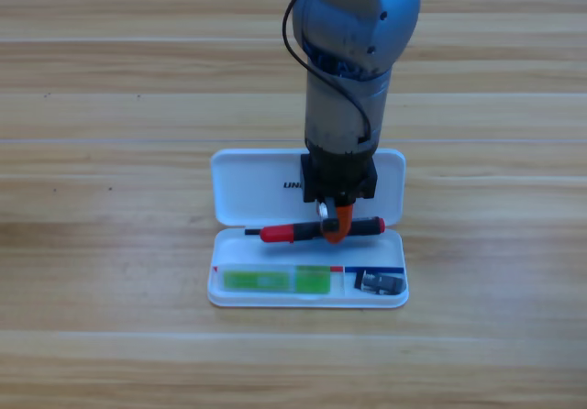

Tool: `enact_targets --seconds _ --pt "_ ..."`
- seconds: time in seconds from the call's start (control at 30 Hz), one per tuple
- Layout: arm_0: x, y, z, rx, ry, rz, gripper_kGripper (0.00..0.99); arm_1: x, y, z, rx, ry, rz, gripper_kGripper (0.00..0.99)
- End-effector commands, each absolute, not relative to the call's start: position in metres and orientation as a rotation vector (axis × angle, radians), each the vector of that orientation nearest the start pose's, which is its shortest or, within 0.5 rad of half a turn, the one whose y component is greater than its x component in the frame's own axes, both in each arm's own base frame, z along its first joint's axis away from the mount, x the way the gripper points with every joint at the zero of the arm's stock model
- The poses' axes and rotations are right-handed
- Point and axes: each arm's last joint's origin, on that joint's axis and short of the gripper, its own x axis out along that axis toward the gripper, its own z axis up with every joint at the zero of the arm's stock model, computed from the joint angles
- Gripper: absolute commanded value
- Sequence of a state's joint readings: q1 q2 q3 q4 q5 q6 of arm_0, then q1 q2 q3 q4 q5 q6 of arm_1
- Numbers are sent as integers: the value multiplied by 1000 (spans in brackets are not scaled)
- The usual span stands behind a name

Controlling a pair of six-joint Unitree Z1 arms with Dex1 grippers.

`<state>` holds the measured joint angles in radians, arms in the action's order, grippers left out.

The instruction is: Clean up eraser and pencils

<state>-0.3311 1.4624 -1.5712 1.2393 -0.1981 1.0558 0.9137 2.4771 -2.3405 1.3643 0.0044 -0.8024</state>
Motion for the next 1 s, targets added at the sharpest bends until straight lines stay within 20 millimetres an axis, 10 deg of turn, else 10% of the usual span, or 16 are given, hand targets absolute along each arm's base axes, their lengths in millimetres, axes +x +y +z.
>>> enact_targets --seconds 0.03,0.27,0.4,0.43,0.63,0.83,1.0 --pt "205 -77 416 968 818 -1051 990 301 412 198 -1329 1143 1325 0" --pt "205 -76 412 969 832 -1050 990 298 412 202 -1322 1154 1319 0" --pt "205 -77 411 967 834 -1053 990 294 410 212 -1309 1145 1316 816" --pt "204 -77 410 965 836 -1056 990 292 409 217 -1304 1139 1318 865" --pt "204 -77 408 964 842 -1059 990 267 388 288 -1227 1021 1369 902" --pt "206 -70 411 952 837 -1029 990 206 321 400 -1052 809 1498 902" --pt "219 -51 412 927 805 -956 990 168 267 431 -919 672 1585 902"
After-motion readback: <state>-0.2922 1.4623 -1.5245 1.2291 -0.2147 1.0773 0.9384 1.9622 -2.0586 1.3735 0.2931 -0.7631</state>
